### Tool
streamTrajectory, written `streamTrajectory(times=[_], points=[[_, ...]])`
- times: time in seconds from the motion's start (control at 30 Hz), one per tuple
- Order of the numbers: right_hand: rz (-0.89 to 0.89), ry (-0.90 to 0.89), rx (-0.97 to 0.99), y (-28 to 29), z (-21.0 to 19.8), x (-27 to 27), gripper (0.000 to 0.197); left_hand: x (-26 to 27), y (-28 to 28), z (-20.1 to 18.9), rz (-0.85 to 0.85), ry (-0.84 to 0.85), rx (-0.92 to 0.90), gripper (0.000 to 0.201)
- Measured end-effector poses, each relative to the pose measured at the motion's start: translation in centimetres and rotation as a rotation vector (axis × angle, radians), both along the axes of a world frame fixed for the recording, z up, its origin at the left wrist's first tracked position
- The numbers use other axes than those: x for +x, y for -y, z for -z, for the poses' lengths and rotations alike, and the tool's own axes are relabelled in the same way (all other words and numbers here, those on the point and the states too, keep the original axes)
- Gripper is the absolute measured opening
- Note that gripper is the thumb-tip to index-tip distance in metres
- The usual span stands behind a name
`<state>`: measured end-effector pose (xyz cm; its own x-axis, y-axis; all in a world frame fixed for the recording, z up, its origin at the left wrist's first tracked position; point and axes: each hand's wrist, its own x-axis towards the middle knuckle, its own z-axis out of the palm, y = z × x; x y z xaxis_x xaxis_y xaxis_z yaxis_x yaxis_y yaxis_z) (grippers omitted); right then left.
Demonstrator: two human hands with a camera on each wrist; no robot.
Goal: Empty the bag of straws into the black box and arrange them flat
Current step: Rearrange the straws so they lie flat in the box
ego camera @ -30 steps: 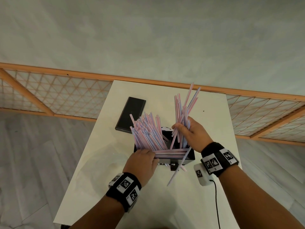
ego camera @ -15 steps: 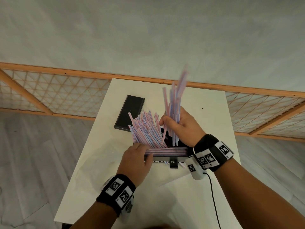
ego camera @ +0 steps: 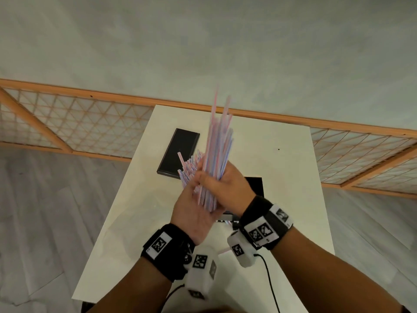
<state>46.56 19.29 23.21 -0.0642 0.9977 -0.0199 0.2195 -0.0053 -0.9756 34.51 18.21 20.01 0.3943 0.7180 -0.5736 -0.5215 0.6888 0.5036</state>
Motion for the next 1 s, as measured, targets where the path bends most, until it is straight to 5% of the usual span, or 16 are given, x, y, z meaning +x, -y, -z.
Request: streamTrajectory(times=[0.2,0.43,0.63,0.77,1.0], points=[[-0.127,0.235,0.0,-0.1,1.4,2.4,0.001,-0.5,-1.0,1.4,0.067,-0.227,-0.123,0.062],[-0.454,1.04,-0.128,-1.4,4.4,7.4,0.011,-3.4,-0.6,2.8,-0.088,-0.562,-0.003,0.051],[-0.416,0.981,-0.22,-1.3,6.3,8.0,0.034,-3.8,-0.8,3.1,-0.085,-0.621,0.019,0.04],[-0.406,0.939,-0.237,-0.7,7.1,8.2,0.029,-3.5,-0.1,3.8,-0.058,-0.779,0.266,0.02],[-0.394,0.97,-0.181,0.4,7.3,8.2,0.029,-3.5,1.1,3.9,0.144,-1.155,0.718,0.076]])
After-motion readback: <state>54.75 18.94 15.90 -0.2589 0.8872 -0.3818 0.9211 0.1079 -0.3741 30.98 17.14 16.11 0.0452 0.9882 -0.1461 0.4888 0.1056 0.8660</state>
